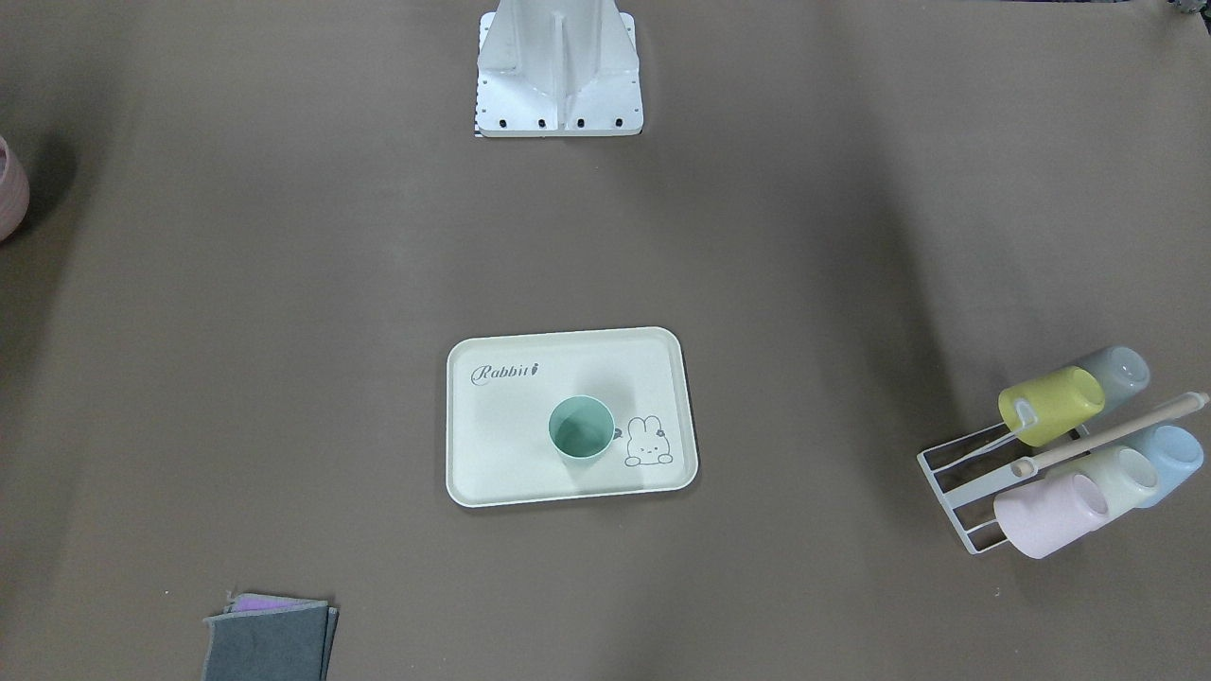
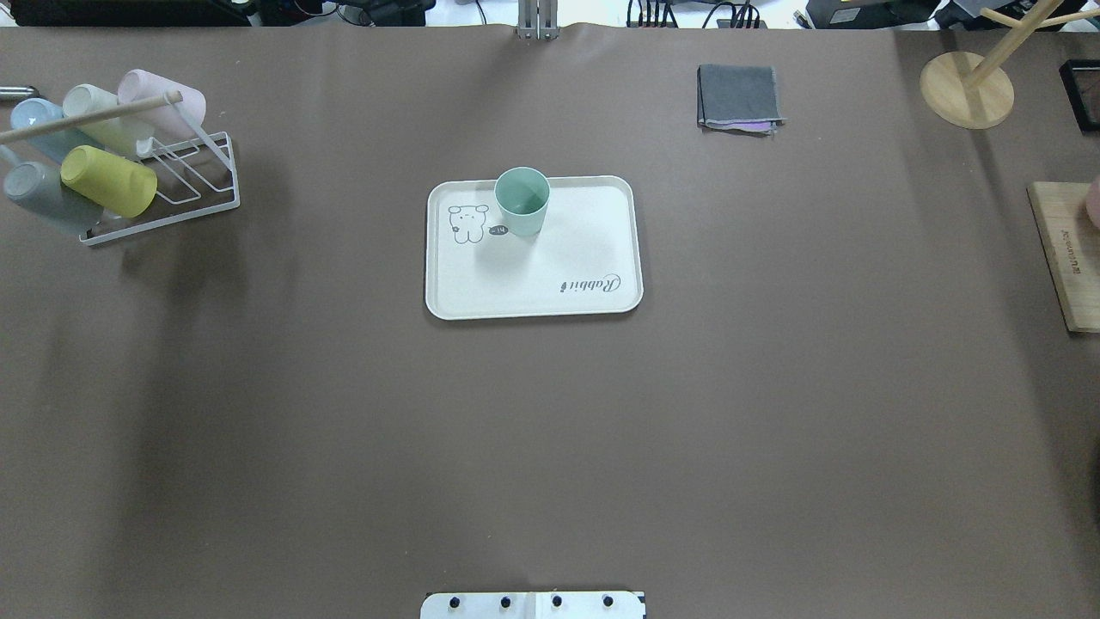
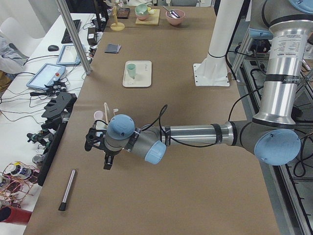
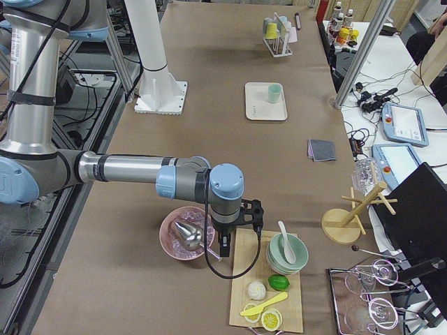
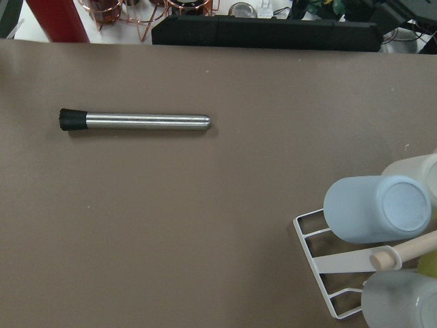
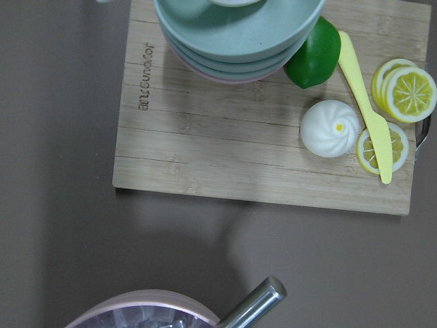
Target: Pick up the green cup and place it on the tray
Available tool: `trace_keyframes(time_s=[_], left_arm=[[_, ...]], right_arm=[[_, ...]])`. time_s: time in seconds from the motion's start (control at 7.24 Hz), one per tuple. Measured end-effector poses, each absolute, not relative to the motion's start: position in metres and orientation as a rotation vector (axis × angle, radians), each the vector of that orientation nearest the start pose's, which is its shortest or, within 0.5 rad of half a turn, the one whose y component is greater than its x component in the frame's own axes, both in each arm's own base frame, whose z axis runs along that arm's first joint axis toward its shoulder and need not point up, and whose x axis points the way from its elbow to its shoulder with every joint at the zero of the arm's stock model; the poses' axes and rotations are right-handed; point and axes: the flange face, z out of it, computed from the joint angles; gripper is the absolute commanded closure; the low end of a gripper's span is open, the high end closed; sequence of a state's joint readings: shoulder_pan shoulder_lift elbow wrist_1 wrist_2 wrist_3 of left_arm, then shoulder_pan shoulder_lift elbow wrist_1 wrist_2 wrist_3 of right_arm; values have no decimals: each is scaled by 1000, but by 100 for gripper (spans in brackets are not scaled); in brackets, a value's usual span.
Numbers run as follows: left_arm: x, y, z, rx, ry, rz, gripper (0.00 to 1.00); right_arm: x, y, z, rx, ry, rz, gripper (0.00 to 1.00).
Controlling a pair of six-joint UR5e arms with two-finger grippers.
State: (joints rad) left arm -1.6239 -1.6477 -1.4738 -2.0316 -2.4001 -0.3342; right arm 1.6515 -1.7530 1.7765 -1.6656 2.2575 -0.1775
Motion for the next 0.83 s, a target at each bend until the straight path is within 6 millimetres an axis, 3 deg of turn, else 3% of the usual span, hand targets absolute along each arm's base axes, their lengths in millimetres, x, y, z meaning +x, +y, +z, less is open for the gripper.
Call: trace_keyframes(time_s=[0.28, 0.83], left_arm=[[-88, -535, 589, 209, 850, -190, 3], [-108, -519, 600, 128, 800, -125, 3]], right_arm=[[104, -406, 657, 19, -687, -68, 0], [106, -432, 661, 19, -679, -68, 0]])
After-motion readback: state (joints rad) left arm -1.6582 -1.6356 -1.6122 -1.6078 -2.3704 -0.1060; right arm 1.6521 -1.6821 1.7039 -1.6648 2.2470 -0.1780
